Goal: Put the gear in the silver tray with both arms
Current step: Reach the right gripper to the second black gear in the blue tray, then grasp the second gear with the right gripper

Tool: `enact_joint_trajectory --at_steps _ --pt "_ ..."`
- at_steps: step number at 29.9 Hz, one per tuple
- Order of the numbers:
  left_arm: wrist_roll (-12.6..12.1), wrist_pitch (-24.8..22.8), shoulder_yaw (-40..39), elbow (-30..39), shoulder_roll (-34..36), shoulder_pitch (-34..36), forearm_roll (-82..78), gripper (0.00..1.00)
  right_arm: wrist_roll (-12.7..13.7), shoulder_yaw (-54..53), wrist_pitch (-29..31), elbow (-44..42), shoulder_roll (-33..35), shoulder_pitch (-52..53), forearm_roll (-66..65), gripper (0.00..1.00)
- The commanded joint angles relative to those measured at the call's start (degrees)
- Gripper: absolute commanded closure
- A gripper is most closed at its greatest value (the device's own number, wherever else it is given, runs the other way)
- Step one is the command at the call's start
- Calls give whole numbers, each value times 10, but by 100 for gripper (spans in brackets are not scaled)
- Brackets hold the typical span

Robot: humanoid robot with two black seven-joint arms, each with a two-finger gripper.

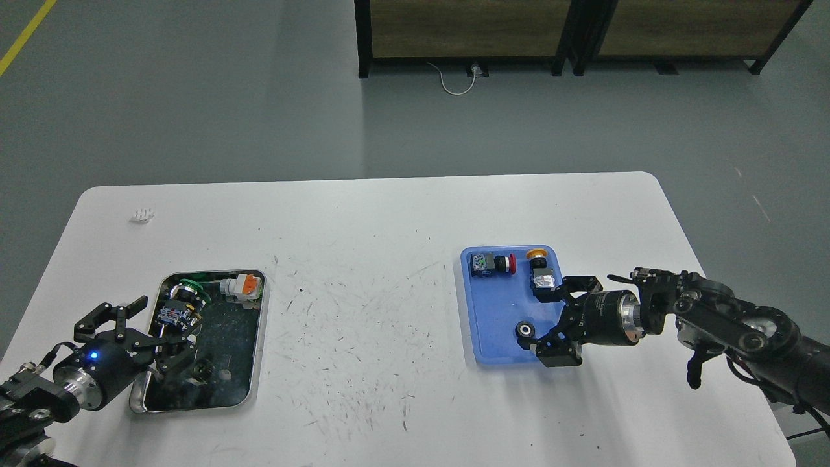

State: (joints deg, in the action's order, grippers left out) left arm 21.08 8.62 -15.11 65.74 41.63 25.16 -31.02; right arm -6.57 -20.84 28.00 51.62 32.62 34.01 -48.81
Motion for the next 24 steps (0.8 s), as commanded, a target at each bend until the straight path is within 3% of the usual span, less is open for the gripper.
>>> enact_joint_trajectory --at_steps 1,24 --pt "1 4 0 0 0 0 0 2 -4 -1 0 -4 0 -8 -8 1" --pt "4 12 0 2 3 0 0 2 -7 -11 0 -49 -44 -10 -12 20"
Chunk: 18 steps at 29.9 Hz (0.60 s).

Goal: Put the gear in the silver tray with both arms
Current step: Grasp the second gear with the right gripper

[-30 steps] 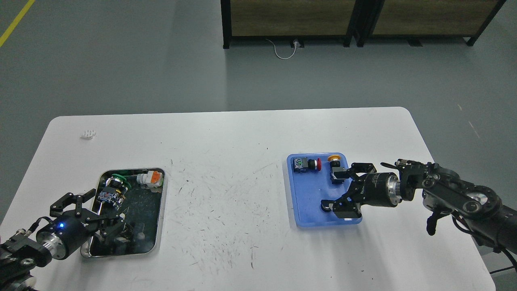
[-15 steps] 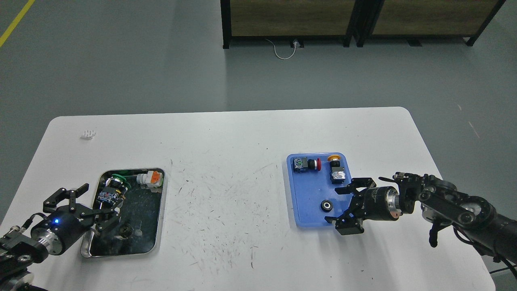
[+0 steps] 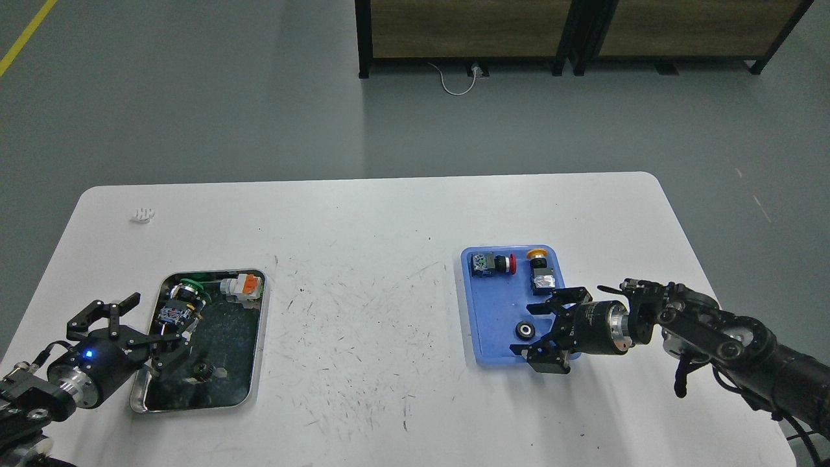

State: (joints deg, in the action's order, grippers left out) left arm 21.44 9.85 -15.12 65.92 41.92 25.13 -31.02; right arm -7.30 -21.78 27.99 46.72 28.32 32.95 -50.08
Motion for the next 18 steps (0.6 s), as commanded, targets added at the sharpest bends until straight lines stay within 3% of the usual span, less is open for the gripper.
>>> enact_joint_trajectory --at_steps 1,8,18 --pt "0 0 0 0 0 0 0 2 1 -2 0 -1 -1 0 1 21" --pt "-1 0 0 0 1 0 0 2 3 -4 0 -8 0 1 1 33" --pt "0 1 0 1 2 0 0 2 6 -3 0 -11 0 1 0 60"
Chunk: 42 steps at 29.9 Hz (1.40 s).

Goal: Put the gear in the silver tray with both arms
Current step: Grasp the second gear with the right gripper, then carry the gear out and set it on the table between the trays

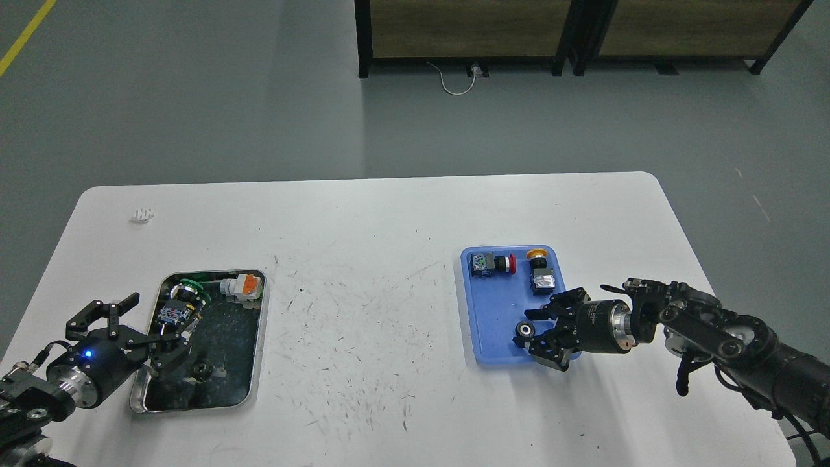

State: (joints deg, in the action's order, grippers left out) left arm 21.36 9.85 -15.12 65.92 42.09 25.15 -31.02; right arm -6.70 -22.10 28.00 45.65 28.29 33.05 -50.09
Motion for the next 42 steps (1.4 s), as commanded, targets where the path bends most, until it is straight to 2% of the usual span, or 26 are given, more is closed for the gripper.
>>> enact_joint_trajectory --at_steps 1,9,21,27,33,38,42 --pt "1 1 0 1 0 0 0 2 0 0 0 0 0 0 0 61" --pt "1 1 0 0 1 -1 0 2 0 -1 0 0 -1 3 0 71" --pt "-1 7 0 1 4 0 0 2 0 -34 0 44 -10 48 2 72" --pt "-5 12 -12 1 4 1 0 2 0 23 0 40 -60 99 0 71" --pt "-40 13 -56 3 3 0 2 2 0 73 0 -13 -157 126 -15 70" --pt "-54 13 -75 6 0 2 2 2 0 112 0 -32 -201 141 -17 69" --pt "-55 13 -83 6 -2 2 3 2 0 135 0 -49 -231 147 -17 69"
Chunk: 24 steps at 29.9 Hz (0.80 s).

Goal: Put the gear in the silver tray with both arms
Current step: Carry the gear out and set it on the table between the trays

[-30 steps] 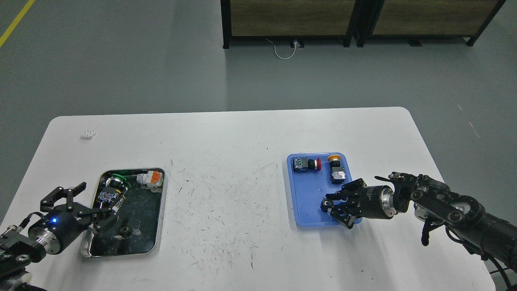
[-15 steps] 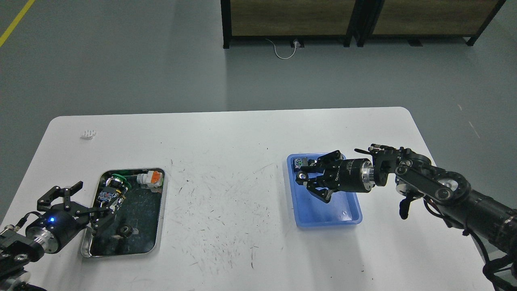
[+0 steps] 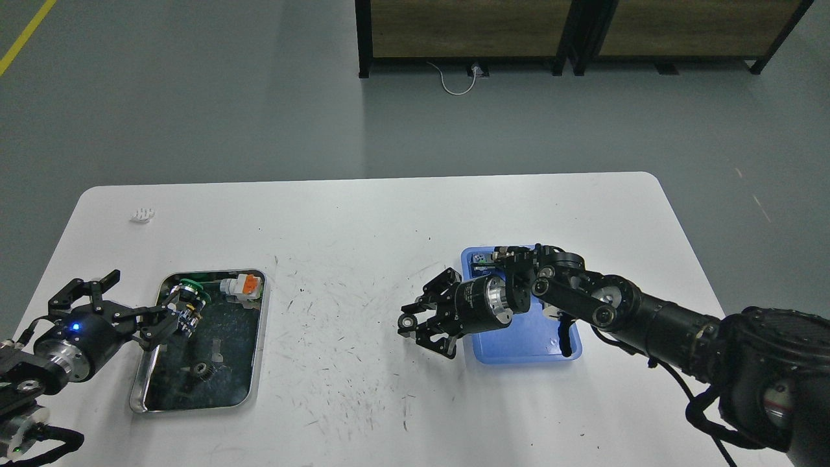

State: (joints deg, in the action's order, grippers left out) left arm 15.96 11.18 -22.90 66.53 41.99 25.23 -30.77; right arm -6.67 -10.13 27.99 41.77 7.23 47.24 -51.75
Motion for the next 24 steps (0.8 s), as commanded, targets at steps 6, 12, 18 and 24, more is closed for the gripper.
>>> enact_joint_trajectory --at_steps 6,12,18,24 --pt "-1 3 -6 0 0 0 0 2 0 34 0 -35 -54 11 -4 63" --pt "-1 10 -6 2 1 0 0 2 -3 35 0 -57 -72 13 -4 31" --pt "-1 14 -6 3 1 0 2 2 -6 27 0 -66 -72 18 -4 24" --pt "2 10 -6 9 10 5 2 1 -6 -44 0 -90 -55 24 -3 18"
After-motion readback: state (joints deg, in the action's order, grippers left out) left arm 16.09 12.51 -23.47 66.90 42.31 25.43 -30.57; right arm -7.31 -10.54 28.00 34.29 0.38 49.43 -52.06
